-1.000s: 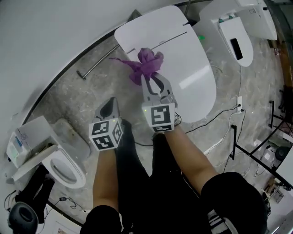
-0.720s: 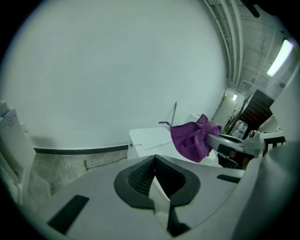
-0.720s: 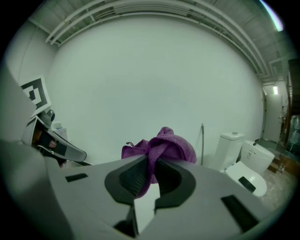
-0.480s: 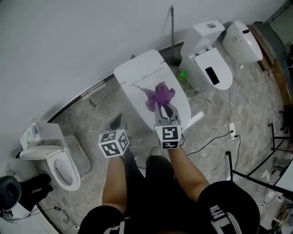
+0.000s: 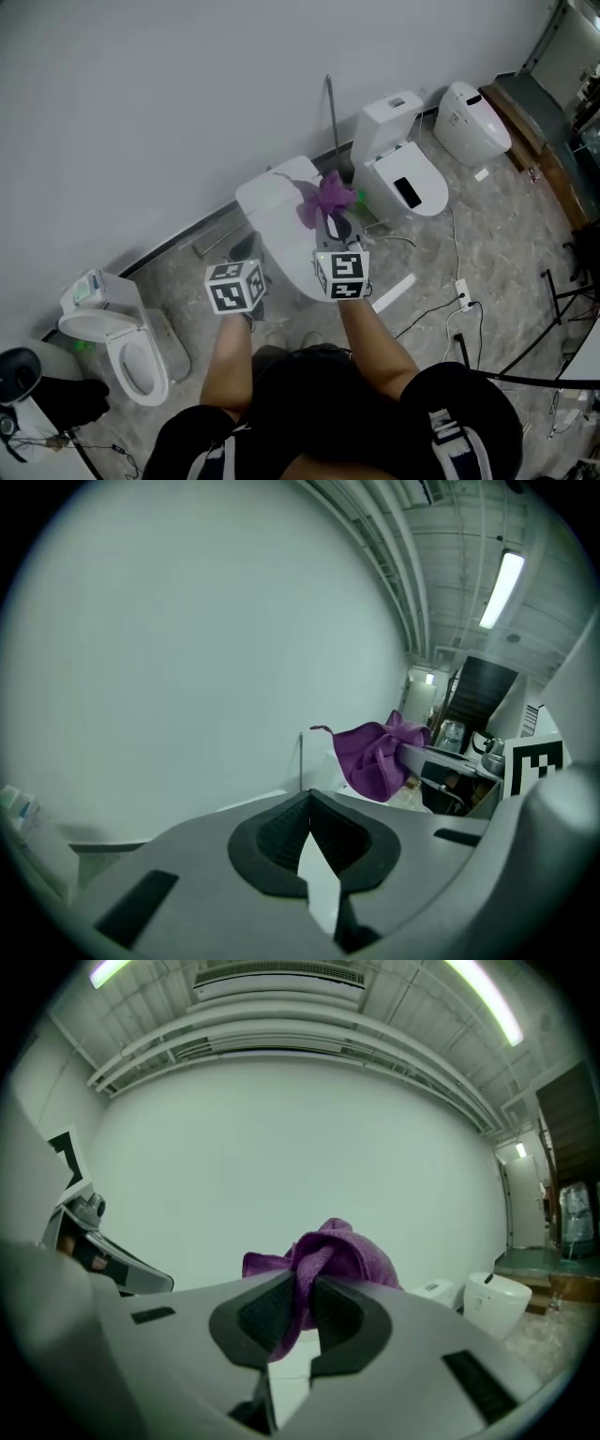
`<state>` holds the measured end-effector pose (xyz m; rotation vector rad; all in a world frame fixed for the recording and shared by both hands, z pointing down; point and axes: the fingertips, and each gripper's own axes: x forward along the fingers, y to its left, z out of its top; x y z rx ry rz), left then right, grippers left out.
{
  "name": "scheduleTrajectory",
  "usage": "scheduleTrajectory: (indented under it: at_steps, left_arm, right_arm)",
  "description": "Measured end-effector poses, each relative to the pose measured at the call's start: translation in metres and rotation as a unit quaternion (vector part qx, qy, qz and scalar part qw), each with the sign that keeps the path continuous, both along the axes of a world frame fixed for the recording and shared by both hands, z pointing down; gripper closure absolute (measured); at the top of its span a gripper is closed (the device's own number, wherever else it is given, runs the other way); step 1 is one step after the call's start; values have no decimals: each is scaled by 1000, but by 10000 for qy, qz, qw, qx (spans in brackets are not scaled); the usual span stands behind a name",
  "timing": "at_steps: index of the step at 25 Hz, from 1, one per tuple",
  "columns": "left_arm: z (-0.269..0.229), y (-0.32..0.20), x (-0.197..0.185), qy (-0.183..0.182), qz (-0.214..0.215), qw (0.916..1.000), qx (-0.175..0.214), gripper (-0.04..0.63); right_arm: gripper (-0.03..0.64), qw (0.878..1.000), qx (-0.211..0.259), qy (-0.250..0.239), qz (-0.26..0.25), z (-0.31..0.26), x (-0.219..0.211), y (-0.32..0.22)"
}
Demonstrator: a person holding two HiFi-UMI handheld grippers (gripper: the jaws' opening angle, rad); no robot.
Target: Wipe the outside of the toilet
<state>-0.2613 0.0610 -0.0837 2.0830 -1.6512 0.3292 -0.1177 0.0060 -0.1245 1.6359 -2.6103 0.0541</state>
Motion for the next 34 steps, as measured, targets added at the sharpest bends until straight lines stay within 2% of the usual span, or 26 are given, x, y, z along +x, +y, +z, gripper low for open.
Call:
scheduleTrajectory:
  at_steps: [5,13,19,34]
  left_arm:
    - [-70,-1,-1,-86,106,9988,465,586]
    - [-112,-9,3,-273,434,9964,670,586]
    - [-130,-18,-9,-210,513,9946,879,586]
    - [-121,-38,-29,-148,711,9939,831,586]
  right_arm:
    - [574,9988,469,-62,-103,-75,-5,14]
    - [574,9963,529,-624,-264,-130,-21,12]
    - [574,9959,563,-680,-212,-138,-29,13]
    - [574,9960,570,-615,-302,-130,-57,2]
